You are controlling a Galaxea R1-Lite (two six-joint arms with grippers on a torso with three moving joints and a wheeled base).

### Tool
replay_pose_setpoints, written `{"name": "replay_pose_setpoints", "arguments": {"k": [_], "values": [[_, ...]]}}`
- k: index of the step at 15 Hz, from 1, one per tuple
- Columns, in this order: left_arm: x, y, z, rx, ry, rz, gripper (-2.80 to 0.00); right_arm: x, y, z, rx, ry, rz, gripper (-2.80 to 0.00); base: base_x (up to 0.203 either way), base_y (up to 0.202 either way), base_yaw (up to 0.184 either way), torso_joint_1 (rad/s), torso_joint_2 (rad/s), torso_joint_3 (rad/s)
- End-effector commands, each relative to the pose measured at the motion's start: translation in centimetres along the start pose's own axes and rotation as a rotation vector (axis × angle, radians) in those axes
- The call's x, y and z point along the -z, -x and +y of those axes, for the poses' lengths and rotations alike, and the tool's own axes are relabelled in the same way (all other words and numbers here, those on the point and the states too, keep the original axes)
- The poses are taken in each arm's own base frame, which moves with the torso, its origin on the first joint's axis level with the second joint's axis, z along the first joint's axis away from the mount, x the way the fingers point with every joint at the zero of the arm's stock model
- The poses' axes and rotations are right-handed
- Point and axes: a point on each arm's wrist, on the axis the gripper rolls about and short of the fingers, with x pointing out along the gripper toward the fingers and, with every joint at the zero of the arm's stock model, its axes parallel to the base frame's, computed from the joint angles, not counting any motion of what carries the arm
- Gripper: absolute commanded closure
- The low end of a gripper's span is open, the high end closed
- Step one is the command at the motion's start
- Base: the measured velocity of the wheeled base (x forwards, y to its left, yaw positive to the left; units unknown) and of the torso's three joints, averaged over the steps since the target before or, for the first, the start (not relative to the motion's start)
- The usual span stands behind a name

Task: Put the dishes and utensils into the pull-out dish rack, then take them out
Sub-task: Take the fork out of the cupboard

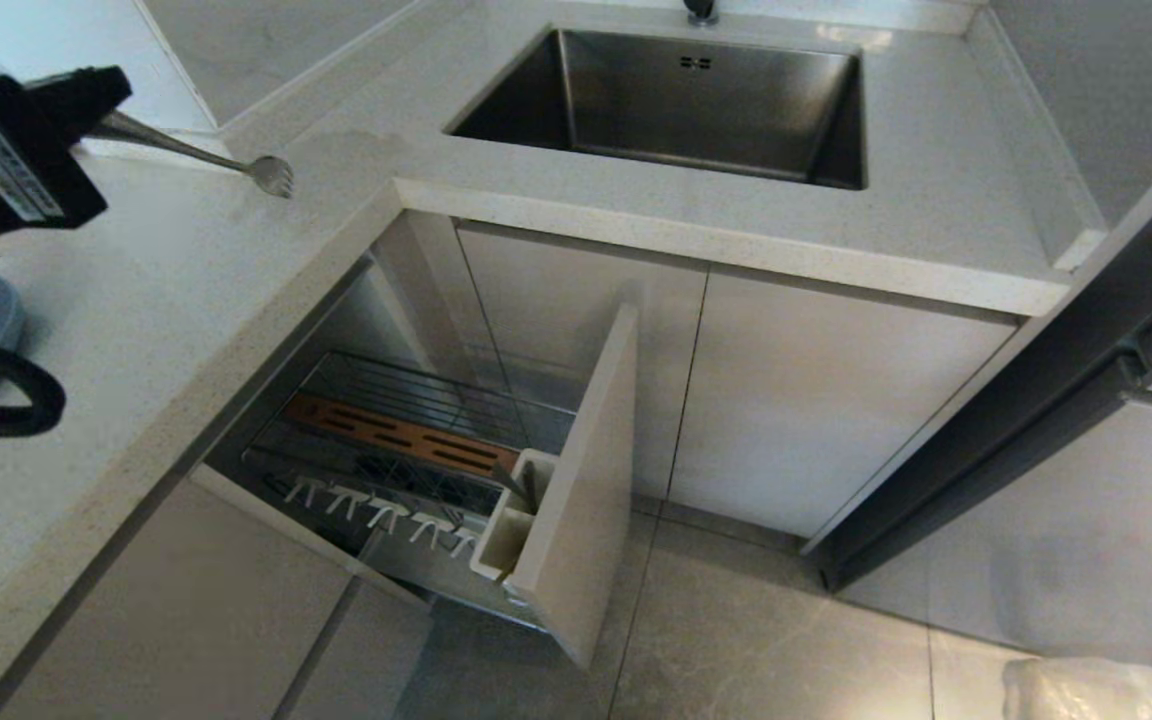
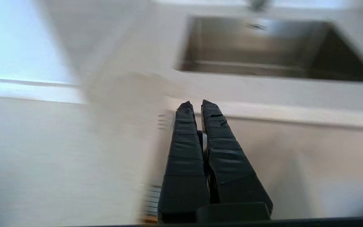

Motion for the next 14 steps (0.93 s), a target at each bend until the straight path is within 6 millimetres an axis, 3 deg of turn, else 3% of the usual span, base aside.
{"name": "replay_pose_setpoints", "arguments": {"k": [1, 6, 10, 14], "values": [[-0.6, -0.1, 1.2, -0.073, -0.018, -0.020, 0.00, 0.0, 0.0, 0.0, 0.000, 0.000, 0.001, 0.00, 0.000, 0.000, 0.000, 0.000, 0.00, 0.000], [-2.1, -1.2, 5.6, -0.356, -0.107, -0.050, 0.00, 0.0, 0.0, 0.0, 0.000, 0.000, 0.001, 0.00, 0.000, 0.000, 0.000, 0.000, 0.00, 0.000], [-1.2, -2.3, 8.2, -0.543, -0.157, -0.015, 0.00, 0.0, 0.0, 0.0, 0.000, 0.000, 0.001, 0.00, 0.000, 0.000, 0.000, 0.000, 0.00, 0.000], [0.8, -5.5, 11.2, -0.740, -0.259, 0.012, 0.00, 0.0, 0.0, 0.0, 0.000, 0.000, 0.000, 0.00, 0.000, 0.000, 0.000, 0.000, 0.00, 0.000]]}}
